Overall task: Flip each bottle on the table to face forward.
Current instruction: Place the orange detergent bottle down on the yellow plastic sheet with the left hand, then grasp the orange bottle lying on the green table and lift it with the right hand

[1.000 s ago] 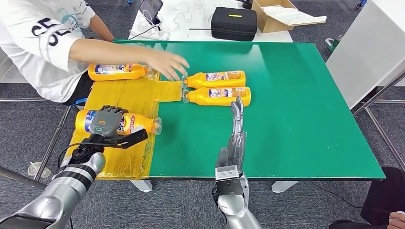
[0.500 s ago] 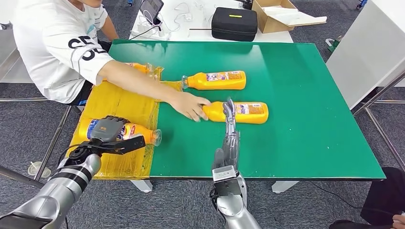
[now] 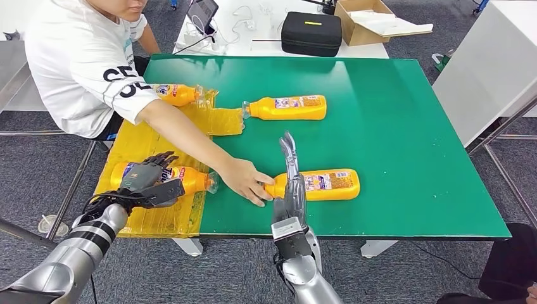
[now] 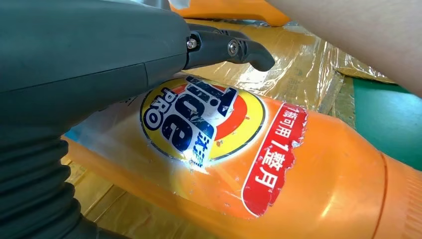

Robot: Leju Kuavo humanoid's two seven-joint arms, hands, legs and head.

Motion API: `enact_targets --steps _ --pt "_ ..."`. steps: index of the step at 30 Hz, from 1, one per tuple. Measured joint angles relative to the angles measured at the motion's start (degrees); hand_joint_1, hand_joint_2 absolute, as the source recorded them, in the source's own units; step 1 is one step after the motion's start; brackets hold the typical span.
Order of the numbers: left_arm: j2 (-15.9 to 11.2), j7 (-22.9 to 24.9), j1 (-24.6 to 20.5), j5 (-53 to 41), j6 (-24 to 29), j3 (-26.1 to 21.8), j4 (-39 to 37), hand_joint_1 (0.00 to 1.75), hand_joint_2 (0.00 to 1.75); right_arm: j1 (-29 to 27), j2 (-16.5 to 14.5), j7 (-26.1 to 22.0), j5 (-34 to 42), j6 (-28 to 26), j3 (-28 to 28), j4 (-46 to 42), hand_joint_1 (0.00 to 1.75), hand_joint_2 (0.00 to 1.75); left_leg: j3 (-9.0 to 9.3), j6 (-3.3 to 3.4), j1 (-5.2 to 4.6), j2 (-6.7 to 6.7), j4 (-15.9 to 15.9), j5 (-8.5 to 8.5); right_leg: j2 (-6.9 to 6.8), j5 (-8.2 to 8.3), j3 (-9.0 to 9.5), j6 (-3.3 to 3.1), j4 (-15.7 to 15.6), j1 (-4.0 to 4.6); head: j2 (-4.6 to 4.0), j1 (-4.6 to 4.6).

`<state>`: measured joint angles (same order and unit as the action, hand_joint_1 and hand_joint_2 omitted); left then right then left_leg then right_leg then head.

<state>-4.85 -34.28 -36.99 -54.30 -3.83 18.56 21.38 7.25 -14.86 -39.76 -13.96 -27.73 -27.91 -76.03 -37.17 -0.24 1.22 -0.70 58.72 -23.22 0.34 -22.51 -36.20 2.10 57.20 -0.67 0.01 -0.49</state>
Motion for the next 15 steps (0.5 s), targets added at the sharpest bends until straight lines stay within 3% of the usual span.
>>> enact_targets --steps 9,15 --pt "0.01 -1.53 0.36 4.29 -2.30 -1.76 0.06 0.00 0.00 0.43 -0.08 0.00 0.03 0.64 0.02 1.37 0.00 0.00 0.23 0.00 0.00 0.01 -0.01 0.00 0.01 0.00 0.20 0.00 0.00 0.00 -0.01 0.01" --pt "1.80 -5.77 4.61 22.86 -3.34 -8.11 4.89 0.00 0.00 0.52 -0.19 1.37 -1.88 0.16 0.11 2.12 0.00 0.00 0.22 0.00 0.00 0.02 0.00 0.00 0.01 0.00 0.15 0.00 -0.01 0.00 -0.01 0.01"
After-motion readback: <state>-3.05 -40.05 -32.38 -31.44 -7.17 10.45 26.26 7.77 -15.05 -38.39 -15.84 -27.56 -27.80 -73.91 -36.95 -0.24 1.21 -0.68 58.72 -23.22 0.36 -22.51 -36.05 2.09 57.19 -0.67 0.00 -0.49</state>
